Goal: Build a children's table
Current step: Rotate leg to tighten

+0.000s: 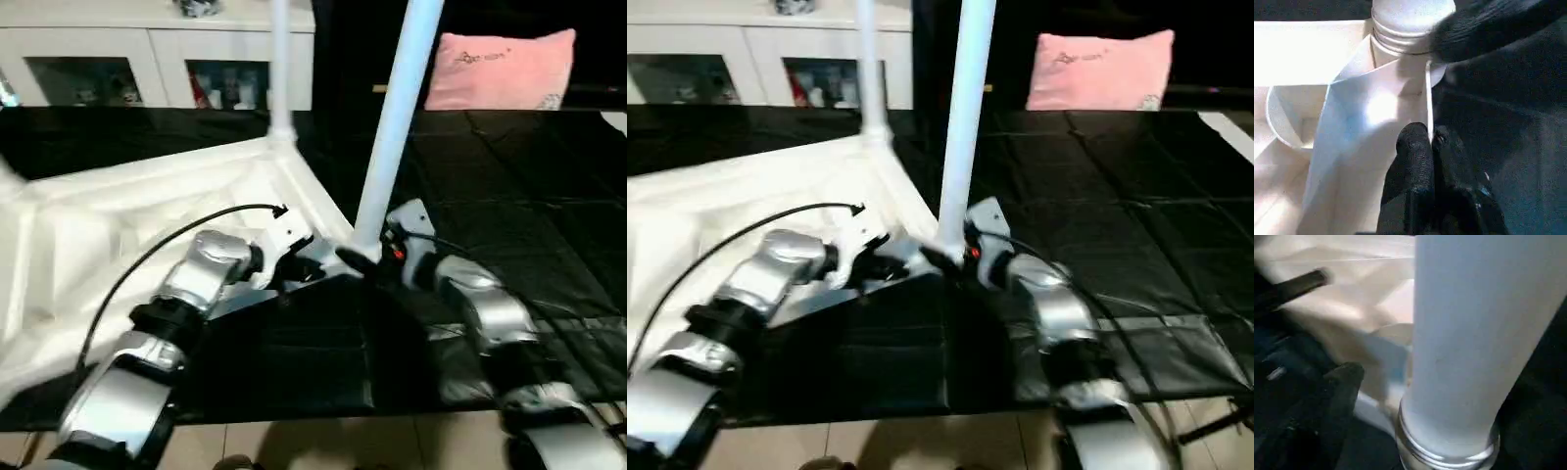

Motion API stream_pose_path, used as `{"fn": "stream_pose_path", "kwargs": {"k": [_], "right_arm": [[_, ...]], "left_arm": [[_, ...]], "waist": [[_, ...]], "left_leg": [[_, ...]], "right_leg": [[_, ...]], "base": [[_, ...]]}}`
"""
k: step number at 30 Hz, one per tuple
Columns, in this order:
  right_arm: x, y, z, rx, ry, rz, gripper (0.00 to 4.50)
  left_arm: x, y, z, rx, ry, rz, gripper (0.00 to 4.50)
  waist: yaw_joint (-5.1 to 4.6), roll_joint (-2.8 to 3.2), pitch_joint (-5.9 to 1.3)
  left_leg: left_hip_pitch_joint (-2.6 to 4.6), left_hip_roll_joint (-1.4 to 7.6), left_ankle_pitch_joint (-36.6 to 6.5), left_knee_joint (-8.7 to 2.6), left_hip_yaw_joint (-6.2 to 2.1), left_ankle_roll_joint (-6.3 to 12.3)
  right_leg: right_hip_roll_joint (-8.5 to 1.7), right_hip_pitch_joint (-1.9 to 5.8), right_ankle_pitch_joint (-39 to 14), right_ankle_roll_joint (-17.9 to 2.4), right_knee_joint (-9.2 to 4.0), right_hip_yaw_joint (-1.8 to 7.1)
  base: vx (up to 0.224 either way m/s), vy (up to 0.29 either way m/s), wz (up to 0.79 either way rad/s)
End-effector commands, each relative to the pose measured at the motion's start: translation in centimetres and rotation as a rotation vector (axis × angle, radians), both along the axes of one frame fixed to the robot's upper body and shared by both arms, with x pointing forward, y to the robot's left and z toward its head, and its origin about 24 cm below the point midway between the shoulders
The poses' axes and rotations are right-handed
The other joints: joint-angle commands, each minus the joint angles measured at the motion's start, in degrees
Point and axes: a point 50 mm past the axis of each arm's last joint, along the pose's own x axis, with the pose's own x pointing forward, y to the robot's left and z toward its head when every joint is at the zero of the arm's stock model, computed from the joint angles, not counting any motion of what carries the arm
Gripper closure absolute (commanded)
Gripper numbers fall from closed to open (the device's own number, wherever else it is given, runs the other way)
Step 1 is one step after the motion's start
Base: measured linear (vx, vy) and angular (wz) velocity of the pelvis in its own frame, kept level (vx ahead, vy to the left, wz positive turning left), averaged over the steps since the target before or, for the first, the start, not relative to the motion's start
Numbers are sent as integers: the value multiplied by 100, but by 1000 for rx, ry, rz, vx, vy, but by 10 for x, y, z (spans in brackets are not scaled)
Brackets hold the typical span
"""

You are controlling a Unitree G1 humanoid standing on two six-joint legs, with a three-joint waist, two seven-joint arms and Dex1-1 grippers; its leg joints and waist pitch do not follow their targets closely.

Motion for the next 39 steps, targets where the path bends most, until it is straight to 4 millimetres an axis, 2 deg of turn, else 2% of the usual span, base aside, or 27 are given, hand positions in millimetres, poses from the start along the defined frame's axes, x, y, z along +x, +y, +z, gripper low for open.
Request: {"fn": "stream_pose_path", "kwargs": {"k": [1, 2, 4, 5, 6, 11, 14, 18, 22, 24, 25, 28, 32, 39], "right_arm": [[-6, -2, 8, -6, -27, 122, 4], [-7, -5, 10, -18, -28, 153, 4], [-11, -11, 13, -51, -28, 227, 4], [-12, -14, 14, -70, -26, 257, 4], [-13, -16, 14, -83, -25, 276, 4], [-17, -23, 18, -126, 1, 421, 4], [-16, -22, 19, -131, -1, 432, 4], [-19, -22, 19, -137, 23, 511, 4], [-26, -20, 16, -118, 61, 585, 41], [-27, -20, 14, -119, 65, 595, 47], [-29, -20, 13, -123, 68, 606, 66], [-30, -20, 11, -116, 76, 608, 84], [-31, -19, 10, -99, 83, 617, 110], [-34, -16, 8, -82, 95, 636, 182]], "left_arm": [[-6, -7, 9, -19, -21, -149, 450], [-8, -6, 9, -20, -14, -175, 450], [-12, -1, 9, -13, 13, -221, 450], [-14, 0, 9, -8, 17, -253, 450], [-15, 0, 9, -4, 19, -274, 450], [-25, 7, 8, 34, 50, -407, 450], [-27, 8, 8, 42, 58, -429, 450], [-30, 10, 8, 62, 67, -473, 450], [-32, 11, 8, 69, 68, -503, 450], [-33, 10, 8, 69, 69, -506, 450], [-33, 10, 8, 69, 69, -510, 450], [-34, 11, 8, 69, 69, -512, 450], [-34, 10, 8, 67, 69, -515, 450], [-34, 12, 8, 71, 71, -512, 450]], "waist": [[16, 18, -378], [10, -2, -375], [50, 10, -379], [77, -33, -384], [100, -17, -381], [149, -26, -375], [162, -19, -380], [208, -38, -384], [221, -40, -390], [226, -36, -388], [224, -39, -385], [226, -34, -385], [226, -30, -393], [231, -24, -395]], "left_leg": [[53, 264, -1046, -368, -68, 327], [55, 282, -1070, -375, -64, 324], [67, 279, -1062, -362, -58, 317], [63, 283, -991, -356, -50, 333], [55, 280, -980, -354, -52, 346], [51, 281, -1015, -350, -52, 342], [64, 285, -1009, -347, -45, 326], [63, 289, -992, -351, -52, 305], [53, 291, -927, -341, -50, 361], [56, 289, -937, -344, -52, 342], [53, 288, -947, -346, -53, 332], [59, 283, -1003, -347, -54, 302], [55, 281, -954, -340, -53, 311], [54, 280, -943, -338, -54, 320]], "right_leg": [[-518, 339, -1240, -1120, -445, 309], [-514, 334, -1229, -1121, -446, 312], [-510, 323, -1195, -1152, -438, 309], [-510, 331, -1133, -1160, -420, 312], [-517, 329, -1156, -1167, -417, 309], [-527, 317, -1421, -1079, -441, 303], [-512, 297, -1377, -1113, -430, 303], [-520, 305, -1392, -1093, -419, 305], [-517, 308, -1249, -1129, -402, 301], [-518, 307, -1322, -1110, -410, 299], [-518, 306, -1356, -1103, -412, 297], [-519, 305, -1495, -1052, -431, 298], [-508, 307, -1396, -1071, -419, 295], [-507, 307, -1339, -1093, -417, 293]], "base": [[0, 0, 0], [0, 0, 0], [0, 0, 0], [0, 0, 0], [0, 0, 0], [0, 0, 0], [0, 0, 0], [0, 0, 0], [0, 0, 0], [0, 0, 0], [0, 0, 0], [0, 0, 0], [0, 0, 0], [0, 0, 0]]}}
